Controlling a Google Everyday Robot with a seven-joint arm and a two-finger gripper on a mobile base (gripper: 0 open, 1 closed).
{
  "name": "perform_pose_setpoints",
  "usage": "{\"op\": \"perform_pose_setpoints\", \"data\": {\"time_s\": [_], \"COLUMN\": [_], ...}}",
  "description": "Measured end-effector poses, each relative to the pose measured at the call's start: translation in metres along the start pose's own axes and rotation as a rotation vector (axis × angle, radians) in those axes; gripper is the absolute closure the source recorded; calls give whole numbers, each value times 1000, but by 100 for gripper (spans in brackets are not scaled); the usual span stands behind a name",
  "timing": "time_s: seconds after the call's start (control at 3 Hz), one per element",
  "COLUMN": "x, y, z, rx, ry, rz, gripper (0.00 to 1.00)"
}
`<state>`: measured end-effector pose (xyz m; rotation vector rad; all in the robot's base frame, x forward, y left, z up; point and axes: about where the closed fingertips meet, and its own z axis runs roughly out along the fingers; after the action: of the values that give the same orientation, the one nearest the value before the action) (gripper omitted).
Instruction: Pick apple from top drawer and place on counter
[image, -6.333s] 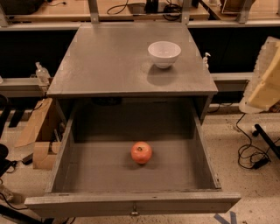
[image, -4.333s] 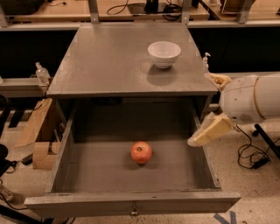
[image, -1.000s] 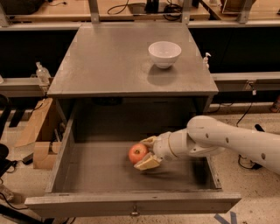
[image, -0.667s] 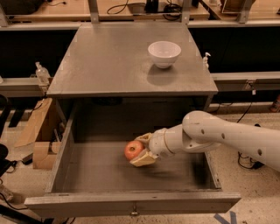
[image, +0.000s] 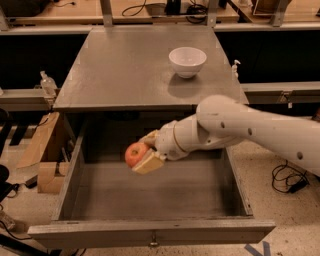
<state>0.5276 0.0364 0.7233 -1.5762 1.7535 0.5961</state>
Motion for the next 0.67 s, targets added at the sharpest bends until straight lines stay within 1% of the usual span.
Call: {"op": "perform_pose_setpoints", "data": {"time_s": [0.33,0.67], "x": [-98,-152], "y": [-31,-54], "z": [-39,-59], "rx": [64,110], "ry": [-42,-80], "rz": [15,32], "gripper": [100,100]}}
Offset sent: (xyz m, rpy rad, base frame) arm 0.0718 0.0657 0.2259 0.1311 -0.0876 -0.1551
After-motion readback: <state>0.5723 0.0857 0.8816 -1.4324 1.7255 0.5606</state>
